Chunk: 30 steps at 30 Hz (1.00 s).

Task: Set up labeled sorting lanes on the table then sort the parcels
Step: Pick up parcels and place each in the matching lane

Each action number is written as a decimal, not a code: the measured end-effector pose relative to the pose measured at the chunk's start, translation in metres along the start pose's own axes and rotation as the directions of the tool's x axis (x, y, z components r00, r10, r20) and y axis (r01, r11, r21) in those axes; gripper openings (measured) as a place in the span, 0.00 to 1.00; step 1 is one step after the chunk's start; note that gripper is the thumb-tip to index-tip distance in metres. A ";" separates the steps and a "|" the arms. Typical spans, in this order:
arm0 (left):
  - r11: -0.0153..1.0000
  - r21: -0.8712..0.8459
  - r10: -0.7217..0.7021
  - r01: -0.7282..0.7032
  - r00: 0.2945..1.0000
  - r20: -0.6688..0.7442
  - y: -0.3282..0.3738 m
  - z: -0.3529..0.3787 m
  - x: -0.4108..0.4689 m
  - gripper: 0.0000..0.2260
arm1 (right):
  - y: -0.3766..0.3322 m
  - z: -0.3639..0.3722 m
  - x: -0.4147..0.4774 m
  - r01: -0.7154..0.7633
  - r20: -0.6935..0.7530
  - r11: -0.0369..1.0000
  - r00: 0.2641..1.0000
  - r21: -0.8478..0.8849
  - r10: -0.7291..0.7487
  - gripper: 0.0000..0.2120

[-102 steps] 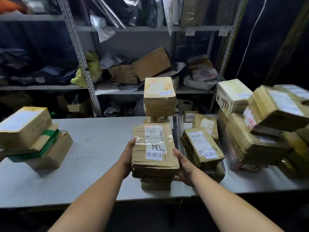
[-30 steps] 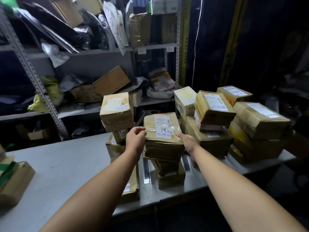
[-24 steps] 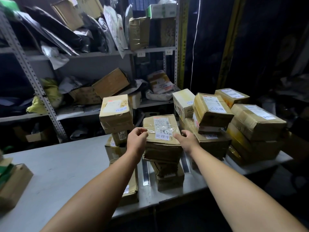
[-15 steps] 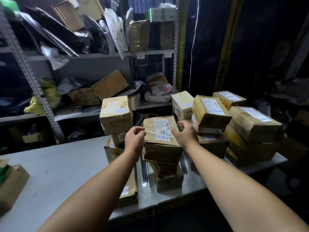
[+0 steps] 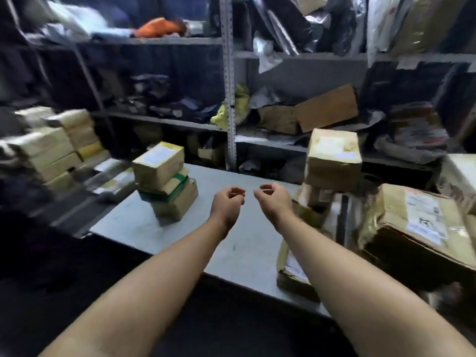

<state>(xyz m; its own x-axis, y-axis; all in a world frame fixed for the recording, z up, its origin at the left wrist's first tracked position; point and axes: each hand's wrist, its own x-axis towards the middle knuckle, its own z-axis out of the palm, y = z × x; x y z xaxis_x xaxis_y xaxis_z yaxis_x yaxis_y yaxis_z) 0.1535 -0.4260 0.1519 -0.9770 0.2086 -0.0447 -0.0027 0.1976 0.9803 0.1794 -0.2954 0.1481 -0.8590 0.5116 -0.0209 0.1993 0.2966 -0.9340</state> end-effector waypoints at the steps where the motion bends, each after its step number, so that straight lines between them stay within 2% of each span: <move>1: 1.000 0.016 -0.008 0.009 0.999 -0.041 -0.011 -0.028 0.003 0.11 | -0.002 0.028 0.002 -0.024 0.048 1.000 0.999 -0.004 0.025 0.15; 6: 0.991 0.073 -0.099 0.115 0.978 -0.186 -0.060 -0.150 0.017 0.08 | -0.013 0.158 0.006 -0.089 0.247 0.995 0.964 -0.051 0.099 0.23; 9: 0.985 0.074 -0.136 0.157 0.963 -0.232 -0.082 -0.207 0.039 0.08 | -0.024 0.224 0.023 -0.149 0.315 0.987 0.935 -0.061 0.161 0.31; 12: 0.981 0.068 -0.158 0.179 0.956 -0.246 -0.088 -0.255 0.073 0.08 | -0.045 0.277 0.048 -0.202 0.363 0.978 0.908 -0.058 0.209 0.29; 16: 0.983 0.058 -0.155 0.175 0.954 -0.256 -0.094 -0.306 0.127 0.07 | -0.068 0.325 0.083 -0.277 0.353 0.961 0.899 0.006 0.257 0.32; 19: 0.984 0.002 -0.170 0.177 0.949 -0.265 -0.097 -0.329 0.169 0.08 | -0.073 0.347 0.105 -0.290 0.253 0.957 0.928 0.024 0.275 0.28; 22: 0.961 -0.062 -0.277 0.270 0.929 -0.244 -0.097 -0.342 0.213 0.24 | -0.071 0.357 0.124 -0.283 0.162 0.959 0.947 0.000 0.279 0.23; 26: 0.903 -0.013 -0.430 0.430 0.900 -0.077 -0.103 -0.338 0.261 0.51 | -0.062 0.366 0.144 -0.293 0.107 0.956 0.950 -0.031 0.294 0.20; 28: 0.875 0.030 -0.483 0.484 0.875 -0.037 -0.107 -0.329 0.275 0.55 | -0.057 0.367 0.149 -0.311 0.106 0.949 0.943 -0.049 0.315 0.19; 30: 0.859 0.086 -0.501 0.505 0.863 -0.067 -0.102 -0.320 0.277 0.50 | -0.052 0.364 0.150 -0.344 0.113 0.937 0.930 -0.064 0.349 0.17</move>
<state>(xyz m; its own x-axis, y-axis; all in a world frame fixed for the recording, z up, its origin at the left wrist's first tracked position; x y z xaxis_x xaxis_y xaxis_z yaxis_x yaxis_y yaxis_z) -0.1848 -0.6951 0.1011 -0.8559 0.0166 -0.5169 -0.4777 0.3575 0.8025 -0.1316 -0.5278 0.0633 -0.7828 0.4886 -0.3854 0.5120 0.1536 -0.8452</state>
